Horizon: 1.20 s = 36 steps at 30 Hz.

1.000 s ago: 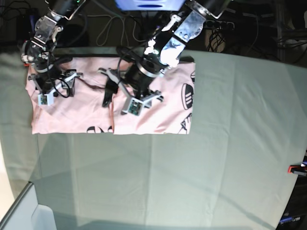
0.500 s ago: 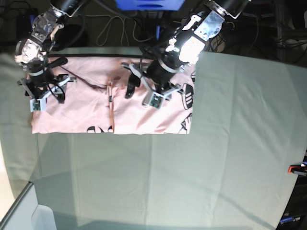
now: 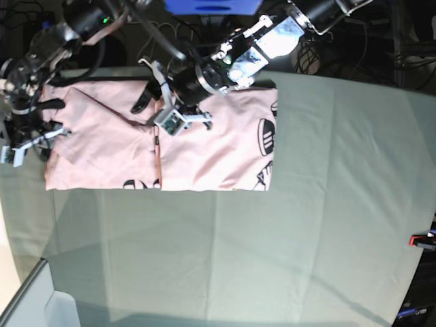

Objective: Layout the t-shirt on the table in an organized manner, then fold the t-shirt properly
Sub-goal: 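Lower the folded end with the left gripper onto the t-shirt and release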

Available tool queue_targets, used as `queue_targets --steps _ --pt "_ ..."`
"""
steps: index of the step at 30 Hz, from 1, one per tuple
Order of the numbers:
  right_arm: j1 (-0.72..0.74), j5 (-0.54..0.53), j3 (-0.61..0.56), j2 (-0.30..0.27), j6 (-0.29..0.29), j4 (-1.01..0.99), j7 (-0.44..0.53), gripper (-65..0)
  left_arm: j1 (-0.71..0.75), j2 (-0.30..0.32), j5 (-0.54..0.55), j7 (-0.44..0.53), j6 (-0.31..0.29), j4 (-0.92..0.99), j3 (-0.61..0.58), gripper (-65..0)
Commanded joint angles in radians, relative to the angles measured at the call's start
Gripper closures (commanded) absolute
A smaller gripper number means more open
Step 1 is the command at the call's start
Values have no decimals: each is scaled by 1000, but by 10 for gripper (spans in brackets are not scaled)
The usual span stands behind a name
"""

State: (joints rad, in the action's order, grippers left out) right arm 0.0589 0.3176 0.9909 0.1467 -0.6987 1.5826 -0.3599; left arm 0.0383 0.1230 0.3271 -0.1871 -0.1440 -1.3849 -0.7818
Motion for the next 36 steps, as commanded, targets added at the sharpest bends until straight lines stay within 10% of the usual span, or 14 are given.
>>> queue_targets --steps 1,15,29,36 --pt "14 -10 3 -23 1 -6 20 -377 -4 11 7 21 7 -34 22 -227" --pt "94 -8 3 -253 1 -474 26 -408 219 102 8 21 -1 -256 606 -227" --pt "83 -8 3 -189 1 -482 25 -398 260 108 235 13 -3 -239 1013 -227" --pt "85 -8 3 -167 1 -454 22 -179 255 103 237 13 -3 -212 1017 -227"
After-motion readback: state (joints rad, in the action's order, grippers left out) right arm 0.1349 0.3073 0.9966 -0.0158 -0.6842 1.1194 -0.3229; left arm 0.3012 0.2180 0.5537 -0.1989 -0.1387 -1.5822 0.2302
